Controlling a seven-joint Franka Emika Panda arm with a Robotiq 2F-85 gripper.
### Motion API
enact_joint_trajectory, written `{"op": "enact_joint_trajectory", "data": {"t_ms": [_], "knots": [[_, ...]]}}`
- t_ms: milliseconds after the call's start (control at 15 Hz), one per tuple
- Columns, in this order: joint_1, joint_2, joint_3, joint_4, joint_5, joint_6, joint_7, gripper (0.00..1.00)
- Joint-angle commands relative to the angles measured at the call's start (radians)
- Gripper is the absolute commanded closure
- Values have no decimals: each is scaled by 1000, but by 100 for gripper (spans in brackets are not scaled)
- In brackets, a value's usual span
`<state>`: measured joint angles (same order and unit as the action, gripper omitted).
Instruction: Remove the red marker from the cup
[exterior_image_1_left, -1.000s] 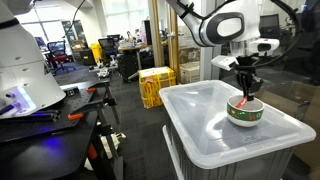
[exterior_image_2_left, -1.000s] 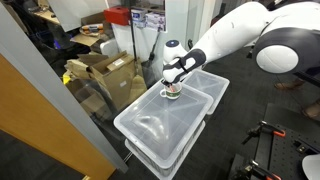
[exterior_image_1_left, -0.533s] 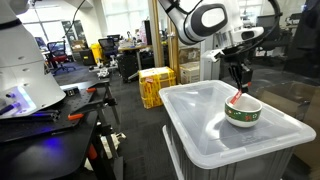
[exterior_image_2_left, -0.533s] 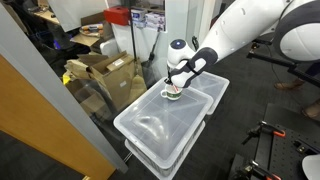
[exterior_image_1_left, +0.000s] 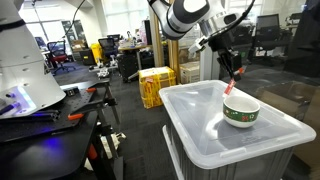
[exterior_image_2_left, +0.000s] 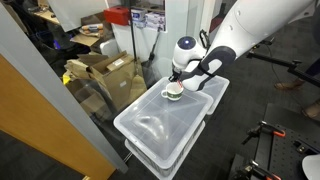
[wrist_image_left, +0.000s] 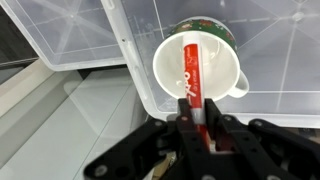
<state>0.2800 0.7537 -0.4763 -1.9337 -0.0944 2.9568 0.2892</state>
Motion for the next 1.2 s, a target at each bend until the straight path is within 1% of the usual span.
{"op": "enact_joint_trajectory", "data": {"t_ms": [0,133,333,400,467,600,667,800,1000,1133], "knots": [[103,-70,-88,-111,-50,69,35,95],[126,-79,-99,-122,-53,80,11,95],[111,-92,-65,-115,-56,68,-32,95],[95,-104,-39,-113,-58,57,-55,95],[88,-104,-28,-108,-63,60,-73,95],[45,-118,32,-98,-72,40,-133,95],[38,-117,44,-92,-81,38,-150,95],[-13,-121,111,-76,-90,9,-210,95],[-97,-116,218,-39,-101,-62,-312,95],[-150,-103,286,-1,-110,-132,-380,95]]}}
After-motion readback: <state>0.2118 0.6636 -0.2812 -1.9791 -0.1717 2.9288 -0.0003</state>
